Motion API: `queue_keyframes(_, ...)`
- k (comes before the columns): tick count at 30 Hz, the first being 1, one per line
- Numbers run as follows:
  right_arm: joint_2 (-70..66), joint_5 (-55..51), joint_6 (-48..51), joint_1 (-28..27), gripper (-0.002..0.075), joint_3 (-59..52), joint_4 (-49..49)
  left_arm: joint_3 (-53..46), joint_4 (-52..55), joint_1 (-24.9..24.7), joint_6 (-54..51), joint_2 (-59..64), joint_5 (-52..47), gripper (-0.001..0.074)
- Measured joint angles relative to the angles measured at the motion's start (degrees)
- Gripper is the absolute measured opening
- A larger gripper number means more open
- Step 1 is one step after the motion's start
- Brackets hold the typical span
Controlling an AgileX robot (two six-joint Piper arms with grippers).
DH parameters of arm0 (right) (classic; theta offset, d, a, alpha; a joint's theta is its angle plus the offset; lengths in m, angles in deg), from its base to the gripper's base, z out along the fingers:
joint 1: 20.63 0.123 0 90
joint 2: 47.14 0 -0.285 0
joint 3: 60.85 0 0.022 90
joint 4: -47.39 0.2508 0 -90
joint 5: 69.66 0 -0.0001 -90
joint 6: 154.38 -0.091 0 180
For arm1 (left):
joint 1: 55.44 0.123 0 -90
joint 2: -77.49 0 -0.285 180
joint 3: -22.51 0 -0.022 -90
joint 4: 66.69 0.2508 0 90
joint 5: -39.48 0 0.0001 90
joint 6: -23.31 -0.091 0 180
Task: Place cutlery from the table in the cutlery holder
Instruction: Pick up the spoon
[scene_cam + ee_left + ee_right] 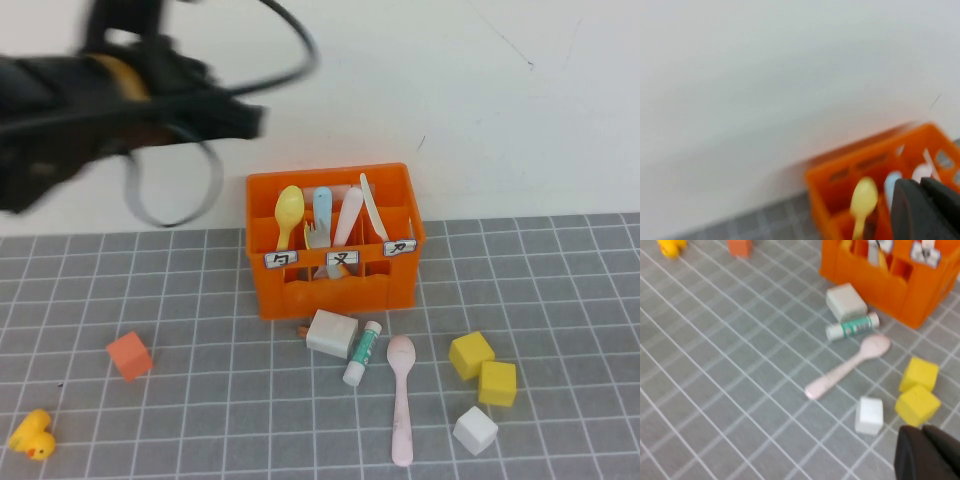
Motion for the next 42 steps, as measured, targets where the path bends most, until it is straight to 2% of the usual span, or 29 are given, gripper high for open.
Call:
queue_keyframes(4,-2.4,-5.1,-6.4,0.1,-0.0003,8.0,-4.3,-0.2,-1.2,0.0,0.8,-9.1,-13.9,0.0001)
queue_keyframes(6,-4.1,-6.5,-9.8,0.3,-0.0003,11.9,-7.6,-1.9,-1.4,0.2,1.1,-12.9,-17.6,0.0001)
queue_keyframes(13,-14.5,-6.3,-14.5,4.2,-0.0003,19.0,-17.8,-15.0,-1.5,0.3,2.4,-26.5,-18.1,0.0001)
queue_keyframes(19,-25.8,-3.7,-19.5,12.6,-0.0002,20.6,-21.9,-30.3,-1.3,0.3,5.8,-40.8,-17.6,0.0)
queue_keyframes(22,-31.0,-0.4,-24.1,20.0,-0.0002,24.0,-23.4,-37.3,-1.3,0.3,8.4,-45.9,-17.5,0.0)
queue_keyframes(25,-37.2,3.7,-31.9,28.1,-0.0002,27.9,-28.5,-42.6,-0.9,0.3,9.5,-50.5,-17.7,0.0)
queue_keyframes(30,-48.6,9.9,-52.4,38.9,-0.0002,33.1,-45.1,-47.6,2.9,0.3,12.7,-57.1,-15.9,0.0)
queue_keyframes(34,-57.1,11.5,-61.4,42.9,-0.0002,37.6,-52.7,-48.0,4.9,0.3,13.6,-61.3,-14.8,0.0)
queue_keyframes(42,-68.3,14.5,-64.0,44.3,-0.0002,44.6,-54.4,-50.3,5.5,0.3,15.9,-62.9,-12.9,0.0)
